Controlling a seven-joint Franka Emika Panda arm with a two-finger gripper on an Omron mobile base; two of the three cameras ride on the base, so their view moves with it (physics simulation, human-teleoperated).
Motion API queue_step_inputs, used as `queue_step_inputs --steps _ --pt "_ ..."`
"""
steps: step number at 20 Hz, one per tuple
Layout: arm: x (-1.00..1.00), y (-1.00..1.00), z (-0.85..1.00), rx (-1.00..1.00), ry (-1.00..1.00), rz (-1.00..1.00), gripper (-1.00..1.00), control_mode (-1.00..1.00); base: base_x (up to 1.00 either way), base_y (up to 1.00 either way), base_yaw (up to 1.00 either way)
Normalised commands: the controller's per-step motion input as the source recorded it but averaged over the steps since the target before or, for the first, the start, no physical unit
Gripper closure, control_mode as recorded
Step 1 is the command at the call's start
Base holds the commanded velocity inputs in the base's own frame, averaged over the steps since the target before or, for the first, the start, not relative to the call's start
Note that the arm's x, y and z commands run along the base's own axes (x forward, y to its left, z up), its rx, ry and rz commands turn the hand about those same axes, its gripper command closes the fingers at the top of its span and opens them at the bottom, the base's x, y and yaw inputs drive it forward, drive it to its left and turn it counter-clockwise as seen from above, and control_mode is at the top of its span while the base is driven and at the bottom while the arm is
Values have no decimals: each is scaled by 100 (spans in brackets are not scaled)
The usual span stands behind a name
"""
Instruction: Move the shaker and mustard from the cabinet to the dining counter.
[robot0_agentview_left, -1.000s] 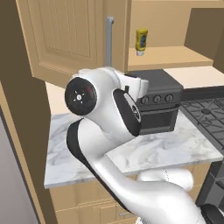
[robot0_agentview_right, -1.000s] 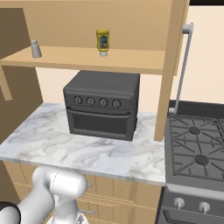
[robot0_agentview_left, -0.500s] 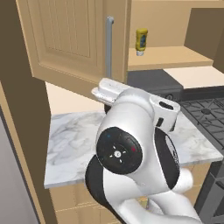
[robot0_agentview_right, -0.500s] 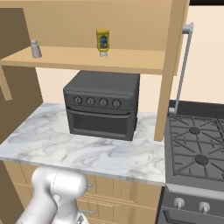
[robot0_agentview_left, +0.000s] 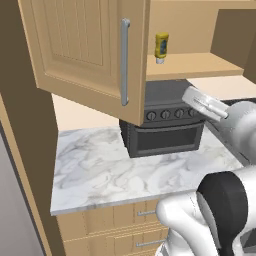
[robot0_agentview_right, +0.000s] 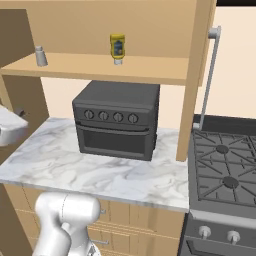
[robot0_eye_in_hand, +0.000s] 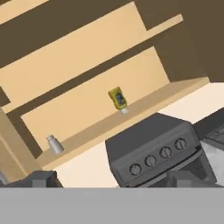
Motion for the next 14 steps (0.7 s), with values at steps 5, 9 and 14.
queue_step_inputs --steps 5,9,14 --pt "64 -41 0 38 5 36 -100 -100 0 0 0" --pt "90 0 0 38 9 31 -100 -100 0 0 0" --pt "60 28 0 27 7 26 -100 -100 0 0 0"
